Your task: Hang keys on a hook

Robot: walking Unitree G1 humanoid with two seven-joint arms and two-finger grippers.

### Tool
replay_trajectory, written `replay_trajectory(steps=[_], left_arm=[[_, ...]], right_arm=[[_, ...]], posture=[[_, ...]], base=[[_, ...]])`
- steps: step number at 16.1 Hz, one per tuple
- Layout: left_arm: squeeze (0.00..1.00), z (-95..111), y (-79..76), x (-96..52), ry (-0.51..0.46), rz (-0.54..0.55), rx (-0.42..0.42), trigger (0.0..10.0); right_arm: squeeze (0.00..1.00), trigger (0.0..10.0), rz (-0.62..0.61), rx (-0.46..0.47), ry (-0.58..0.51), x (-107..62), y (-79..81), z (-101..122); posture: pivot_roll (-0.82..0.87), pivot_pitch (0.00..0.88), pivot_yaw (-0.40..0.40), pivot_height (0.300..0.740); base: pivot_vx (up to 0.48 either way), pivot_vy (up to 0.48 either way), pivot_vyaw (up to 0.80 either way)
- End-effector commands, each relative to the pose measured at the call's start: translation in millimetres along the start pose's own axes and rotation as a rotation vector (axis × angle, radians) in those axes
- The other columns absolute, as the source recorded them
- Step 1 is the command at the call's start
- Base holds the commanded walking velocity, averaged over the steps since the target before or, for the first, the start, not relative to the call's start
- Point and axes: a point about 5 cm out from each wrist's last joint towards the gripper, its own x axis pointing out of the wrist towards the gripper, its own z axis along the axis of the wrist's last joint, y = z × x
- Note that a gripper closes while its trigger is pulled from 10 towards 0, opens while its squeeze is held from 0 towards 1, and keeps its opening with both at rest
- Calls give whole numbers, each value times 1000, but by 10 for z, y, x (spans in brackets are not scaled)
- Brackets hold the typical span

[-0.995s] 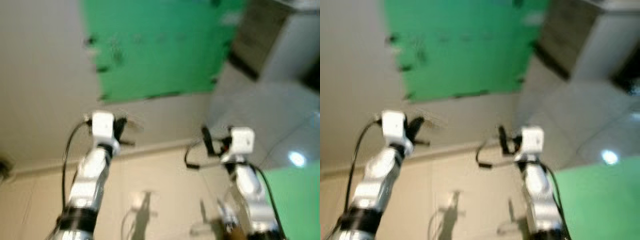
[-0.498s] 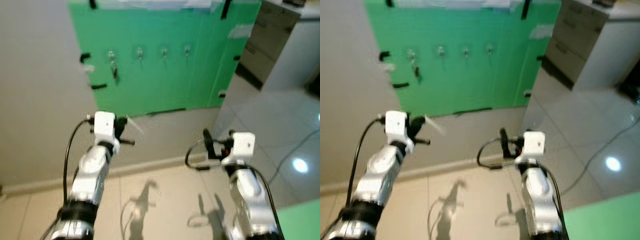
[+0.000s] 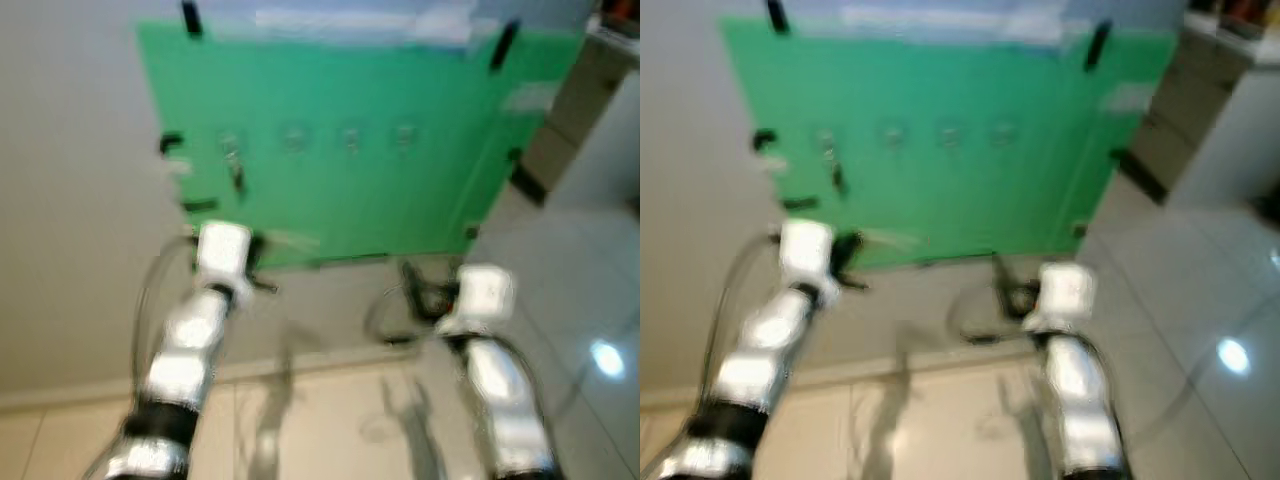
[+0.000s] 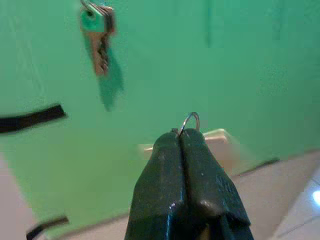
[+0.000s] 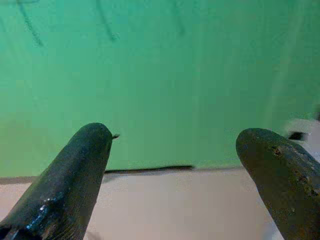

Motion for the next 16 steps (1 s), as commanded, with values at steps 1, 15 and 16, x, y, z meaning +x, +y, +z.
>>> replay_trajectory(steps=[1, 15, 16], left_arm=[[0, 159, -151, 89, -48, -53, 13, 10000], [0, 935, -378, 775, 50, -290, -284, 10000], [0, 954, -384, 795, 52, -294, -285, 10000]], right_arm=[[0, 10000, -31, -16, 0, -25, -124, 25], [0, 10000, -8, -26, 13, -94, -44, -15], [0, 10000, -14, -26, 13, -105, -56, -14]], posture=[[7, 0, -5, 740], [-45, 0, 41, 740], [-50, 0, 44, 740]], base=[[0, 0, 0], [0, 0, 0], [0, 0, 0]])
